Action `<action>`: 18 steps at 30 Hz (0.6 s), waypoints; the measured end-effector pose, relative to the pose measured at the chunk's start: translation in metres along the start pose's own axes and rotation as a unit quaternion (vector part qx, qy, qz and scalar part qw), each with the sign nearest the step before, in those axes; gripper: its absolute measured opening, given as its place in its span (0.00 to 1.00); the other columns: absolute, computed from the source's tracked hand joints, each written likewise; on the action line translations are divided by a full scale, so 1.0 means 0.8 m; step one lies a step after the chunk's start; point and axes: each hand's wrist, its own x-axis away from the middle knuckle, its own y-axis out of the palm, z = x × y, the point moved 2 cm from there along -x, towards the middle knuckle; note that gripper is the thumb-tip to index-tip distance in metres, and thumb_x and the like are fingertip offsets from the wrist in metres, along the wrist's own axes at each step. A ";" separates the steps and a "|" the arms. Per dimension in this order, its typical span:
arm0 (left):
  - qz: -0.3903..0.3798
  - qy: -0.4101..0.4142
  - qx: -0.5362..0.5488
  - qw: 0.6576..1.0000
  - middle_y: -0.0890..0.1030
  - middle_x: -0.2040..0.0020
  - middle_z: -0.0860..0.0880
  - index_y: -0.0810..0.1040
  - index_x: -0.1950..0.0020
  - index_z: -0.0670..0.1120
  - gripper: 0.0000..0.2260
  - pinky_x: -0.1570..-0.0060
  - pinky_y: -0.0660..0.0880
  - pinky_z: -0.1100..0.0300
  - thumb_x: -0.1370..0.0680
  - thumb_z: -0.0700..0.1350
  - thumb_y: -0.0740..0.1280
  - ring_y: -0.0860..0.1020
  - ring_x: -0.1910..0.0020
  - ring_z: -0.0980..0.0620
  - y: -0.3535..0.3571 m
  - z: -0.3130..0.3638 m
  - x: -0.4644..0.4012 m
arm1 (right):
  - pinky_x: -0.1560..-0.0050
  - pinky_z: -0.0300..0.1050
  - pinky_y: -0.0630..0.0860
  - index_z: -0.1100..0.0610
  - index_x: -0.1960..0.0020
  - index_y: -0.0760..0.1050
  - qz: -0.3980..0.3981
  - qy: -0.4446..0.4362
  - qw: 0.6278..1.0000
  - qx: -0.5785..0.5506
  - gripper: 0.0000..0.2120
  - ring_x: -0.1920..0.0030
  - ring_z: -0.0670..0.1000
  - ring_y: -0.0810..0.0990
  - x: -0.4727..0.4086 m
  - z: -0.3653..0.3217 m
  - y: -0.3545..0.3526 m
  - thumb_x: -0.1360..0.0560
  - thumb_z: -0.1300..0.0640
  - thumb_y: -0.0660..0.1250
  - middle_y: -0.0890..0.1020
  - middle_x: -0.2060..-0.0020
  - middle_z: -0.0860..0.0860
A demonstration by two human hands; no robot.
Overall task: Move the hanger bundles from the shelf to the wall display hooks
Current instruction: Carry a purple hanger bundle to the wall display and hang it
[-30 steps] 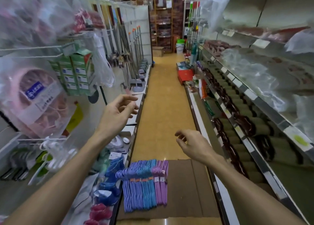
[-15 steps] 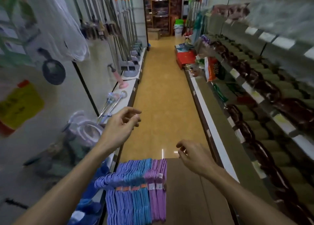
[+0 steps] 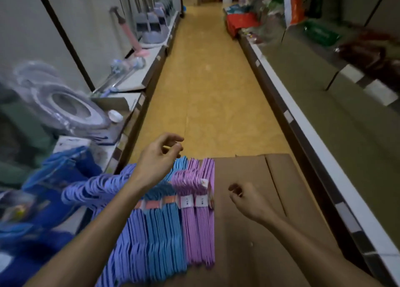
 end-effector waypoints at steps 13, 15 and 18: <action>-0.071 0.005 -0.090 0.993 0.78 0.38 0.52 0.76 0.35 0.48 0.13 0.40 0.70 0.62 0.19 0.47 0.64 0.75 0.39 0.56 0.100 -0.131 0.011 | 0.63 0.34 0.73 0.53 0.43 0.68 -0.097 0.124 0.972 -0.175 0.10 0.59 0.42 0.78 -0.015 0.073 0.179 0.21 0.58 0.68 0.78 0.60 0.45; -0.076 0.019 -0.123 0.989 0.76 0.34 0.51 0.74 0.32 0.48 0.15 0.37 0.66 0.63 0.19 0.47 0.64 0.72 0.35 0.55 0.102 -0.135 0.011 | 0.58 0.35 0.76 0.56 0.35 0.68 -0.117 0.155 0.954 -0.228 0.18 0.54 0.44 0.80 -0.015 0.077 0.200 0.22 0.56 0.69 0.80 0.54 0.47; -0.101 0.011 -0.142 0.985 0.73 0.30 0.49 0.71 0.28 0.48 0.19 0.38 0.68 0.57 0.19 0.47 0.64 0.74 0.36 0.50 0.108 -0.151 0.017 | 0.54 0.40 0.80 0.58 0.31 0.68 -0.139 0.188 0.925 -0.300 0.25 0.48 0.49 0.81 -0.015 0.081 0.232 0.24 0.54 0.72 0.80 0.43 0.53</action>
